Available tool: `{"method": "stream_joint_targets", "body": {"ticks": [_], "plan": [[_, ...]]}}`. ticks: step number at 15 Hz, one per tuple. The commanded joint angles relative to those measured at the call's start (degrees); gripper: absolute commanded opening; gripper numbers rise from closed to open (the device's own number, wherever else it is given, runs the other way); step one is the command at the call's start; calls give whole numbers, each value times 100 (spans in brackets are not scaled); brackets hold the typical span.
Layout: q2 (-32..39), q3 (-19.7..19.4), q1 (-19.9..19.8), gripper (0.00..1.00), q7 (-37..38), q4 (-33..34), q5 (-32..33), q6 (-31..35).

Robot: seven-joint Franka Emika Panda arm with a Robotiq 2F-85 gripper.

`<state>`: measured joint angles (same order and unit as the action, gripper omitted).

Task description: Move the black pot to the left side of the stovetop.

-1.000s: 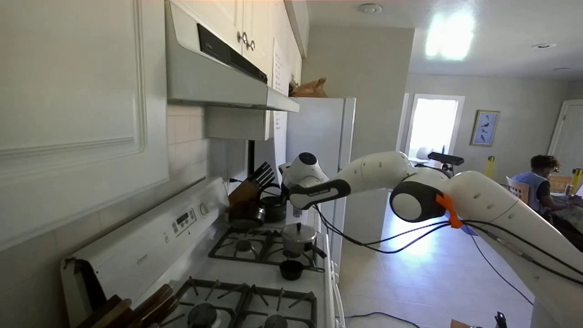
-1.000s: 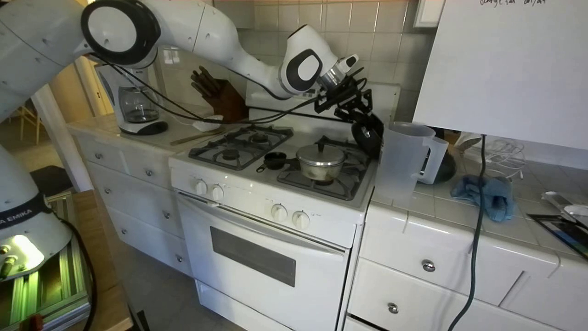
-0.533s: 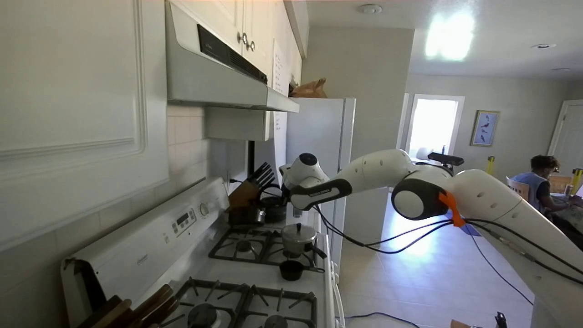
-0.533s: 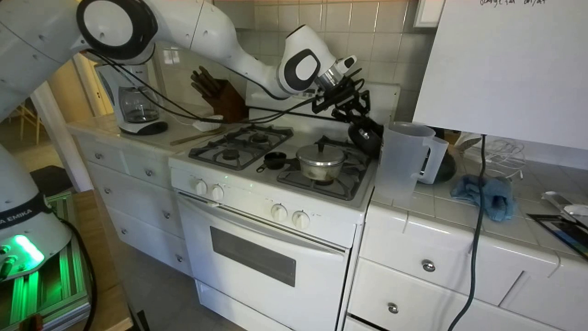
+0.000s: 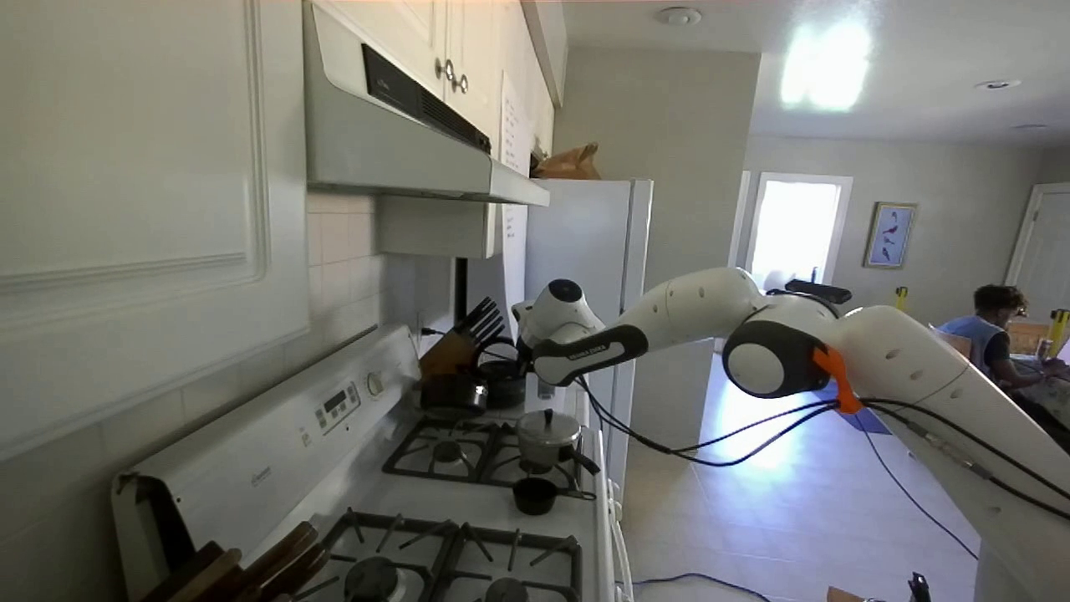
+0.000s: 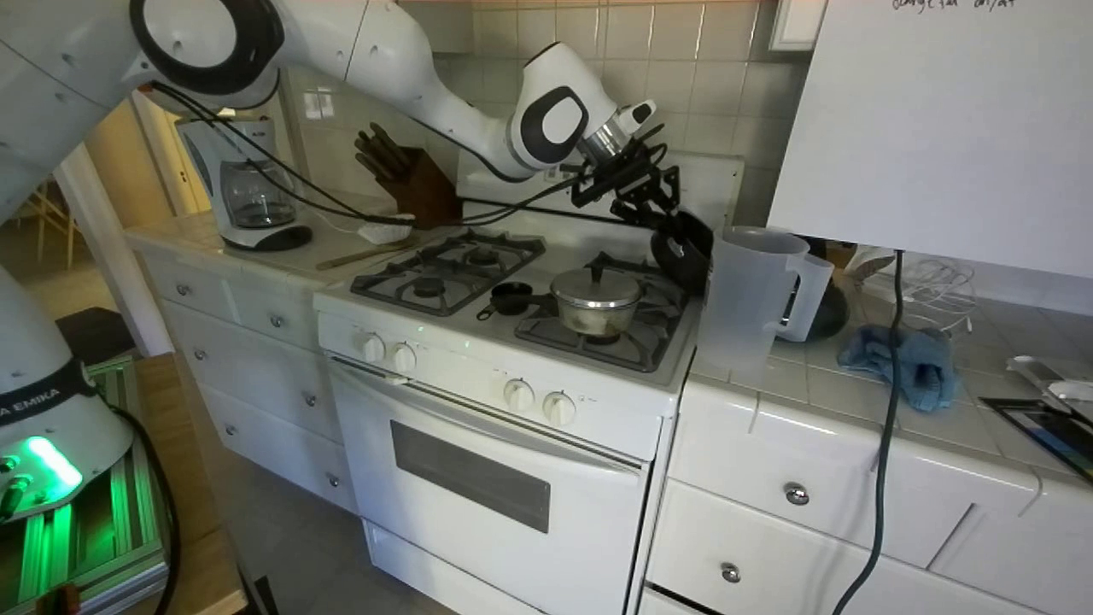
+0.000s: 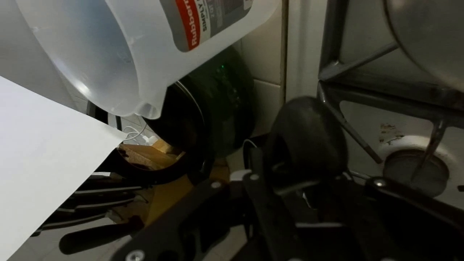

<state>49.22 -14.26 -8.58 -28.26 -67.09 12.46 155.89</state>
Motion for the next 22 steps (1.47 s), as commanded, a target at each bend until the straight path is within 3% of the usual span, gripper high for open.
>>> {"method": "stream_joint_targets", "body": {"ticks": [1,3,6,8,13,17,22], "plan": [[-244,-532,315,7,860,-472,127,844],[-247,-940,599,7,1251,-722,221,1602],[-158,-1916,1216,7,1729,-1162,289,2607],[-159,-2340,1629,7,1767,-1592,207,2790],[-251,-2885,2278,7,1449,-2290,278,2729],[464,-4136,3105,7,1619,-2345,196,3426],[1875,-5649,4149,7,1867,-2556,-494,4310]]}}
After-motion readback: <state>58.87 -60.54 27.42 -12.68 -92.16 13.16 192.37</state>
